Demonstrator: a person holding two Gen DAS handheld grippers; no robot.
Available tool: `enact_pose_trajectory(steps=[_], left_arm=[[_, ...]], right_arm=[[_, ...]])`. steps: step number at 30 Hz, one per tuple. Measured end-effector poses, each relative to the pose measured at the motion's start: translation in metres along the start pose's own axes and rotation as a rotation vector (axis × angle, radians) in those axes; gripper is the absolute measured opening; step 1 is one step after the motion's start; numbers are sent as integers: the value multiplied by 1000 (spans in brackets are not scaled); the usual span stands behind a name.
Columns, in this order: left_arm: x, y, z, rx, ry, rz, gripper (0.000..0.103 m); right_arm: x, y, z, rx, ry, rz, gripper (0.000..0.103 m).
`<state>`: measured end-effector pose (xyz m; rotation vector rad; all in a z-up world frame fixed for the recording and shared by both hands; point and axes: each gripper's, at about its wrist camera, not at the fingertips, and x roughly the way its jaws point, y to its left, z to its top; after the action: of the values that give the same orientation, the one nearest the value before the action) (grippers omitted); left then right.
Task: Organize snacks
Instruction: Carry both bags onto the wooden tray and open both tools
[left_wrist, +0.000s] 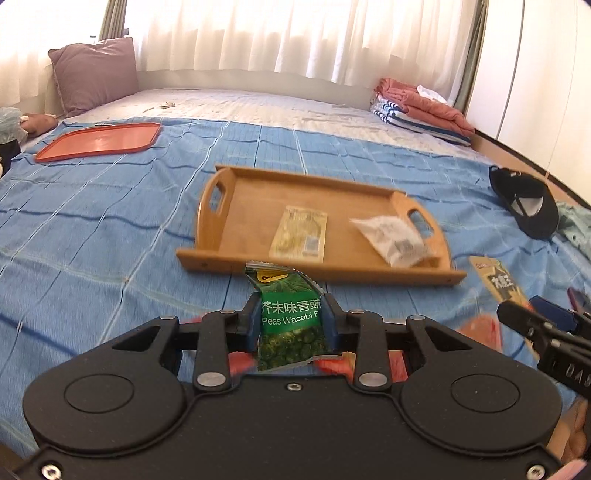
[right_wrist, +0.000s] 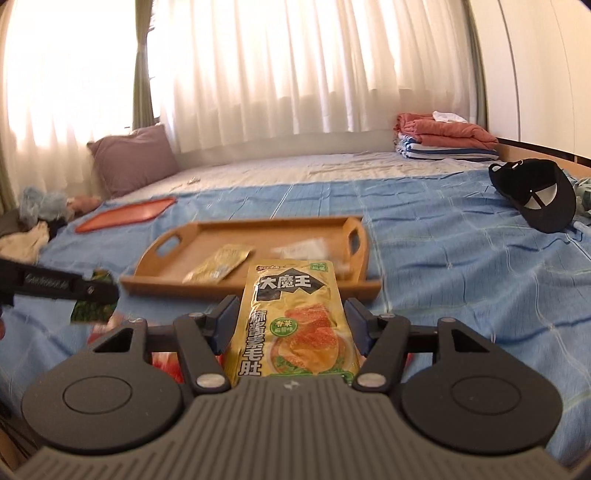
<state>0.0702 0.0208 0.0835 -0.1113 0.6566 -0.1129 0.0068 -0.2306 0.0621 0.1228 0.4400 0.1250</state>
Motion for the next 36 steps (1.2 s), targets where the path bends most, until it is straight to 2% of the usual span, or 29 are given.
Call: enact_pose_trajectory(steps=[10, 17, 22, 27, 36], left_arm=[[33, 2, 66, 56, 6, -36, 32], [94, 4, 105, 78, 97, -84, 32], [137, 12, 117, 91, 108, -79, 32], [181, 23, 119, 68, 155, -74, 32], [215, 28, 112, 90, 183, -66, 32]], right_arm=[[57, -18, 64, 38, 56, -13, 65], [117, -20, 91, 62, 171, 35, 65], [158, -17, 107, 29, 222, 30, 65], [196, -6, 110, -39, 284, 35, 65], [231, -3, 90, -73, 355, 0, 65]])
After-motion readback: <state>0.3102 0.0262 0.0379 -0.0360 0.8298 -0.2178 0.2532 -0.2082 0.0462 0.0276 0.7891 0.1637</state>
